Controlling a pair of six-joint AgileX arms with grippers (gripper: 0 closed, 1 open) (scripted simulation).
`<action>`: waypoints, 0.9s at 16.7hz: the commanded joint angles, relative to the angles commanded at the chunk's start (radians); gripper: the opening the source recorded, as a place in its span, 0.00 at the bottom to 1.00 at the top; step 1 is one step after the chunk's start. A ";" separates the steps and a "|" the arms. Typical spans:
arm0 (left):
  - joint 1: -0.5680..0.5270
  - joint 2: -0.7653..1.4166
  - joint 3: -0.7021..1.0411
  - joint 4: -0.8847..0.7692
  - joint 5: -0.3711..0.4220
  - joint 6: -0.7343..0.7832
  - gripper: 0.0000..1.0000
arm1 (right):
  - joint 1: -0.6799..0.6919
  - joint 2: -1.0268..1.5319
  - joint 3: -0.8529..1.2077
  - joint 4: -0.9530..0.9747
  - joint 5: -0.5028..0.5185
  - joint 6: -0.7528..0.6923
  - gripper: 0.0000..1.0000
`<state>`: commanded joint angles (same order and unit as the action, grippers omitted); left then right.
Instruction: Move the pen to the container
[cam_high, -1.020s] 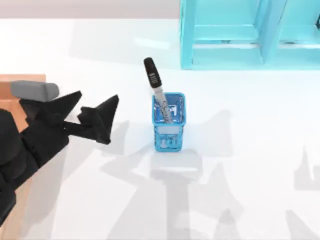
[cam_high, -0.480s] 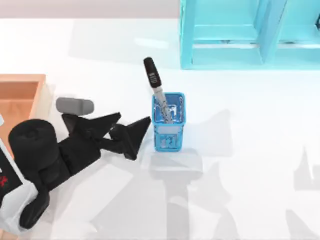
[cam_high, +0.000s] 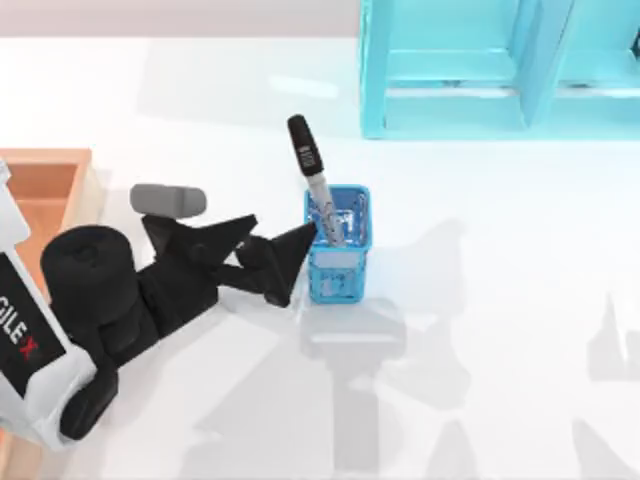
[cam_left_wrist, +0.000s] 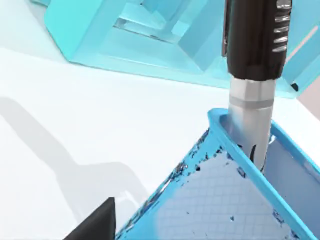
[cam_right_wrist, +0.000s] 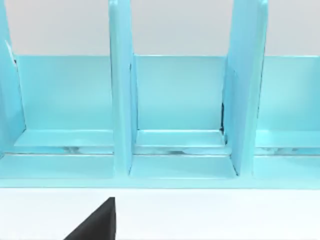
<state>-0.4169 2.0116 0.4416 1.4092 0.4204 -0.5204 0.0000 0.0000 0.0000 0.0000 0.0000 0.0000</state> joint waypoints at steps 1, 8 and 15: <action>-0.012 0.022 0.039 -0.015 -0.011 -0.002 1.00 | 0.000 0.000 0.000 0.000 0.000 0.000 1.00; -0.098 0.170 0.315 -0.133 -0.095 -0.018 1.00 | 0.000 0.000 0.000 0.000 0.000 0.000 1.00; -0.102 0.176 0.325 -0.139 -0.099 -0.018 0.85 | 0.000 0.000 0.000 0.000 0.000 0.000 1.00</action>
<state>-0.5193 2.1878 0.7664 1.2706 0.3214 -0.5383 0.0000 0.0000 0.0000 0.0000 0.0000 0.0000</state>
